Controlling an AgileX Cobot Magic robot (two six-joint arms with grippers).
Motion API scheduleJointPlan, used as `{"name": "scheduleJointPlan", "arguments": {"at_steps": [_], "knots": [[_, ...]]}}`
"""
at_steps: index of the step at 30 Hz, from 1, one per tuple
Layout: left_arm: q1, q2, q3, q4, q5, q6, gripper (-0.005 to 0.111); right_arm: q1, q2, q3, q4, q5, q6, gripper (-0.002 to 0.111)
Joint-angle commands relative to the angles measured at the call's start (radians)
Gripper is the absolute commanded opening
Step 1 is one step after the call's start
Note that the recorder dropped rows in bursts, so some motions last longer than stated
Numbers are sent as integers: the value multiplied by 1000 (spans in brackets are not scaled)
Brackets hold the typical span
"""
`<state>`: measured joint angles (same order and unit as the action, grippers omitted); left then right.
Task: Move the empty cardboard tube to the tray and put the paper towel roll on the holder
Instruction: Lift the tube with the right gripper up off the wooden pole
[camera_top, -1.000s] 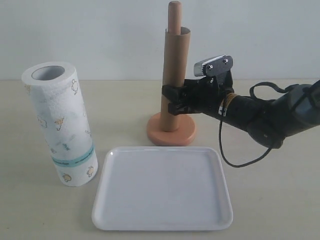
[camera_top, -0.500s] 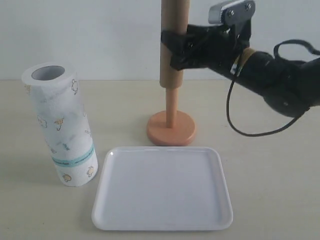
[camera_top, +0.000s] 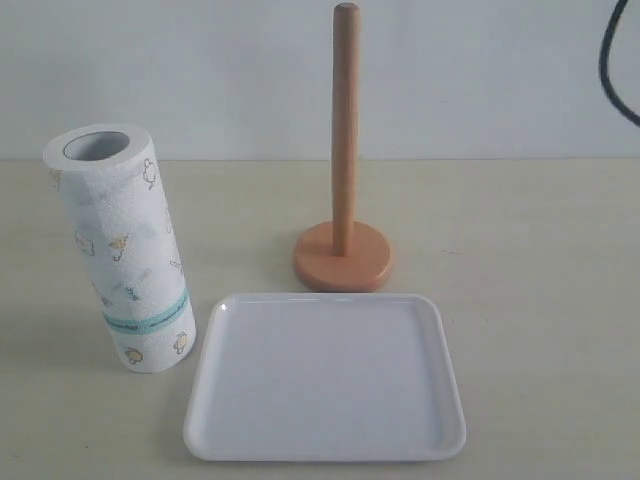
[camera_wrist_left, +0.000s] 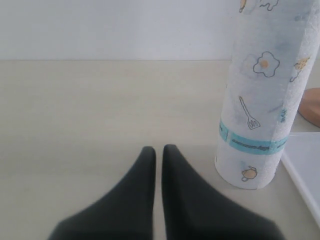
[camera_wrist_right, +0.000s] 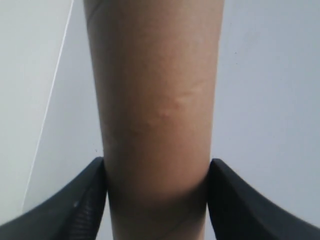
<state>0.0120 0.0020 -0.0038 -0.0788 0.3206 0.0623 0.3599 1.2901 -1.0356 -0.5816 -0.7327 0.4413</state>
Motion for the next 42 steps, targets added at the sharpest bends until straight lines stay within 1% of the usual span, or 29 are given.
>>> {"name": "scheduleJointPlan", "arguments": {"at_steps": [1,4,7,9,11,13,15,17,23,29,34,37,41,42], "knots": [[5,-2,4,0,-3,3,4,1,-102,-4,-178,255,56,0],[5,-2,4,0,-3,3,4,1,-150,-4,-371,391,187,0],[5,-2,4,0,-3,3,4,1,-188,-2,-606,452,404,0],[5,-2,4,0,-3,3,4,1,-202,0,-793,441,561,0],[5,-2,4,0,-3,3,4,1,-211,0,-957,388,675,0],[5,-2,4,0,-3,3,4,1,-211,0,-1057,346,761,0],[5,-2,4,0,-3,3,4,1,-211,0,-1163,338,890,0],[5,-2,4,0,-3,3,4,1,-209,8,-1163,334,961,0],[5,-2,4,0,-3,3,4,1,-209,24,-1163,205,992,0],[5,-2,4,0,-3,3,4,1,-209,41,-1163,173,1043,0],[5,-2,4,0,-3,3,4,1,-209,43,-1163,213,1152,0],[5,-2,4,0,-3,3,4,1,-209,43,-1163,239,1261,0],[5,-2,4,0,-3,3,4,1,-209,47,-1163,222,1358,0],[5,-2,4,0,-3,3,4,1,-209,47,-1163,210,1410,0]]}}
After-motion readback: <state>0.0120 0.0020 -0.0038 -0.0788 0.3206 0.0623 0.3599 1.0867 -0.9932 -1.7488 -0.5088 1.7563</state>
